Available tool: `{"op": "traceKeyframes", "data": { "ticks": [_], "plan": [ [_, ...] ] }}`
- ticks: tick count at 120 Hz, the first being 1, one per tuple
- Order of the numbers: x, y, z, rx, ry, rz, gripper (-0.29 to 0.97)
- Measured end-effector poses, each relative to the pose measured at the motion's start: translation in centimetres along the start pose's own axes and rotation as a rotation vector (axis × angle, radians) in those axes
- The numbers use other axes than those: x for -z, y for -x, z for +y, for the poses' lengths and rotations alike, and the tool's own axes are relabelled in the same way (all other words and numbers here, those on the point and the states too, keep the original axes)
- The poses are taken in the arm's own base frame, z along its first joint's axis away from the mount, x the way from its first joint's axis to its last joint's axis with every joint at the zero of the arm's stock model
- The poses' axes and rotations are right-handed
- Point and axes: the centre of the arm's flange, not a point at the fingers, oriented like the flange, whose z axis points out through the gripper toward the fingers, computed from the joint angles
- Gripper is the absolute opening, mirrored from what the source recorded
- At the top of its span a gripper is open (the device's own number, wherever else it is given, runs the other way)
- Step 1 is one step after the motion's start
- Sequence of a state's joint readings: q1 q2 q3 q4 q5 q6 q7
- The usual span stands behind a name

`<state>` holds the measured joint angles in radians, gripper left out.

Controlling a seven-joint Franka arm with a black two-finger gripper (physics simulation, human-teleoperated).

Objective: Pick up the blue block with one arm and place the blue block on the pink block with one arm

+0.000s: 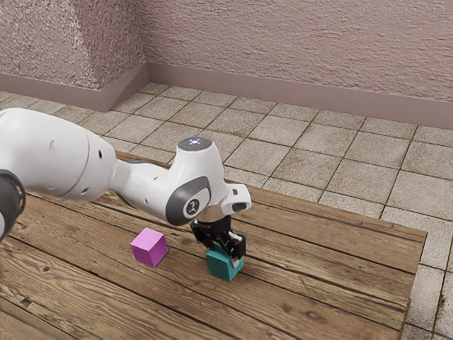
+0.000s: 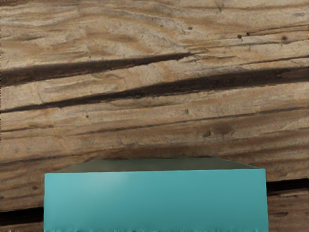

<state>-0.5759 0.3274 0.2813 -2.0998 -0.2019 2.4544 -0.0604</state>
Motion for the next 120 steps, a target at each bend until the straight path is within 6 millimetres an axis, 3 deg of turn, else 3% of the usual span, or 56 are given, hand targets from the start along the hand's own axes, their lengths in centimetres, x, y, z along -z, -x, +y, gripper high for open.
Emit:
{"op": "traceKeyframes", "data": {
  "ticks": [23, 46, 69, 120],
  "plan": [
    [1.7, 0.0, 0.3, 0.001, 0.012, 0.024, 0.34],
    [5.2, 0.7, -0.3, 0.010, 0.035, 0.065, 0.32],
    [6.7, 2.5, -3.5, 0.027, 0.012, 0.070, 0.30],
    [8.8, 4.4, -11.4, 0.078, -0.066, 0.090, 0.35]
  ]
}}
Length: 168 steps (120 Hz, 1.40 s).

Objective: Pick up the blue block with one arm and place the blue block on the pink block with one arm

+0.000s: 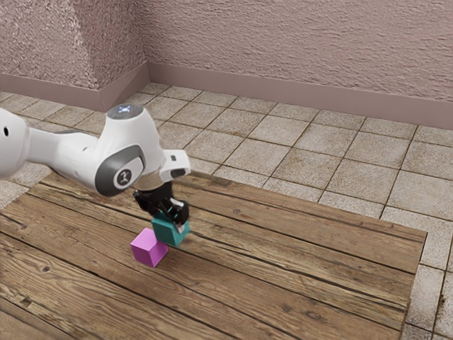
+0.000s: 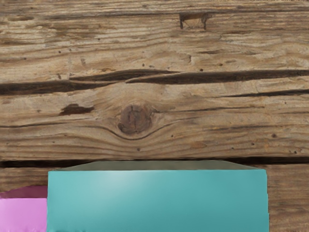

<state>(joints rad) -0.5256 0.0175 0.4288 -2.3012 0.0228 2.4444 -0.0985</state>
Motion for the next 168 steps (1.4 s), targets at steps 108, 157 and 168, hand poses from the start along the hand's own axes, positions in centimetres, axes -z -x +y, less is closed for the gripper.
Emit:
{"op": "traceKeyframes", "data": {
  "ticks": [108, 157, 168],
  "plan": [
    [0.9, 2.9, -5.7, 0.026, -0.037, -0.016, 0.35],
    [1.6, 2.9, -5.8, 0.009, -0.032, -0.006, 0.58],
    [2.3, 2.9, -5.8, 0.003, -0.026, 0.005, 0.61]
  ]
}}
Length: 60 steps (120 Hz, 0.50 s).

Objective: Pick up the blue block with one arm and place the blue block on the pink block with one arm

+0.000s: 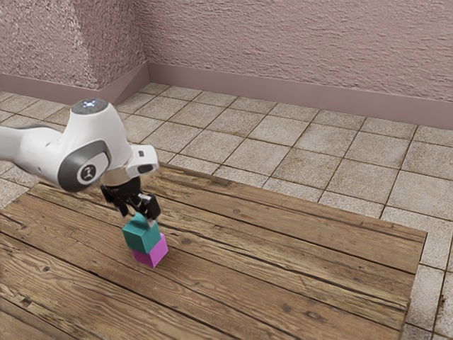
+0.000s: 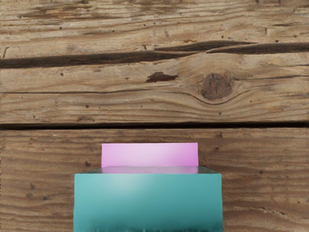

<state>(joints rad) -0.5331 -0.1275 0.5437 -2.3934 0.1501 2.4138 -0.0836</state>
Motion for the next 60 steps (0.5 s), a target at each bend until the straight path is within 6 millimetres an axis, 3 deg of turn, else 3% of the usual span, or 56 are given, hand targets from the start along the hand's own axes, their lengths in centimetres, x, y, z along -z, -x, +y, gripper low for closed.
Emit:
{"op": "traceKeyframes", "data": {
  "ticks": [22, 60],
  "plan": [
    [2.2, -0.3, -0.2, -0.003, 0.015, 0.016, 0.63],
    [2.5, -0.2, -0.6, -0.005, 0.016, -0.004, 0.65]
  ]
}}
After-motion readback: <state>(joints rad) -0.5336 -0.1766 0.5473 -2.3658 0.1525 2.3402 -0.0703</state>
